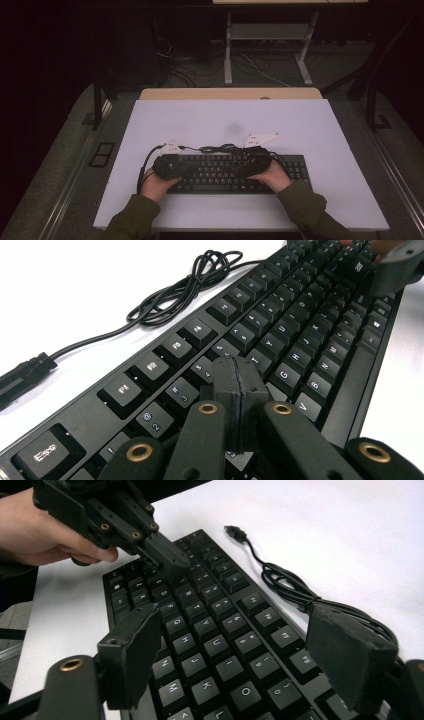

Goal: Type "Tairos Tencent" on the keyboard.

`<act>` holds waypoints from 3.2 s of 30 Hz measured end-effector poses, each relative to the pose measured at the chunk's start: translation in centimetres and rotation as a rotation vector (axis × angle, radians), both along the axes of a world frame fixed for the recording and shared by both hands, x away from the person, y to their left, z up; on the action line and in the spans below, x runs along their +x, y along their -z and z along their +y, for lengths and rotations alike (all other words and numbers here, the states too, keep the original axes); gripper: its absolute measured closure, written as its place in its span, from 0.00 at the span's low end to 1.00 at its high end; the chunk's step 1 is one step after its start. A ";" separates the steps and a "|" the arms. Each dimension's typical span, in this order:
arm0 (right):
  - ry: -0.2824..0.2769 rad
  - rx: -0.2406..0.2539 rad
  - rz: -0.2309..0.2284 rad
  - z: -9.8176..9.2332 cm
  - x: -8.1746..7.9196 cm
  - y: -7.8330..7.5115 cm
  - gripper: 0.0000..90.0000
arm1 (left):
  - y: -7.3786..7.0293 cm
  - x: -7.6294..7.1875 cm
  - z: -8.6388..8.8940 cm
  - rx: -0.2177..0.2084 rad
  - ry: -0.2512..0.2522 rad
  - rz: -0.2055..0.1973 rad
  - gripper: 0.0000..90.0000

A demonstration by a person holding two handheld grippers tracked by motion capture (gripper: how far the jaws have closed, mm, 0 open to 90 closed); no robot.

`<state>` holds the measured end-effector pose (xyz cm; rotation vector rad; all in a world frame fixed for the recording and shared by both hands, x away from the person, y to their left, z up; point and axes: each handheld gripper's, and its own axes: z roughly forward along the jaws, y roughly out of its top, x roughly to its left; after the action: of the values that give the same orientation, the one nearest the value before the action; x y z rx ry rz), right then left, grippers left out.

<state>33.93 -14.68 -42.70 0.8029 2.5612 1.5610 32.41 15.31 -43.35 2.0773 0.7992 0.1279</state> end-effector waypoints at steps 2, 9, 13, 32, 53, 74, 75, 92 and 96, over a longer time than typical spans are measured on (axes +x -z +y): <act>-0.004 -0.002 0.004 0.1 -0.1 0.0 0.27 | -0.1 0.0 0.1 -0.004 0.002 -0.004 0.98; -0.011 0.000 0.003 0.2 -0.2 0.0 0.34 | -0.4 -0.2 0.2 -0.008 -0.002 -0.017 0.91; -0.013 0.000 -0.001 0.2 -0.4 -0.2 0.44 | -0.5 -0.3 0.3 -0.008 0.000 -0.021 0.83; -0.084 -0.029 0.009 1.2 -1.5 -0.2 0.97 | -0.6 -0.6 0.1 0.005 -0.025 -0.042 0.43; -0.141 -0.124 0.032 3.3 -2.3 1.2 0.99 | -0.1 -0.7 -0.1 -0.004 -0.034 -0.051 0.22; -0.140 -0.162 0.038 3.7 -2.4 1.6 0.99 | -0.4 -0.6 0.2 -0.014 -0.066 -0.061 0.07; -0.140 -0.162 0.038 3.7 -2.4 1.6 0.99 | -0.4 -0.5 0.2 -0.015 -0.069 -0.059 0.06; -0.127 -0.112 0.040 3.1 -2.1 1.1 0.97 | -0.5 -0.7 0.3 -0.015 -0.071 -0.051 0.02; -0.121 -0.095 0.033 2.8 -2.0 1.0 0.88 | -0.7 -0.8 0.3 -0.012 -0.067 -0.054 0.04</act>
<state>31.96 -11.85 -43.68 0.6815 2.7313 1.4541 31.59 15.57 -42.69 2.0276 0.8345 0.2148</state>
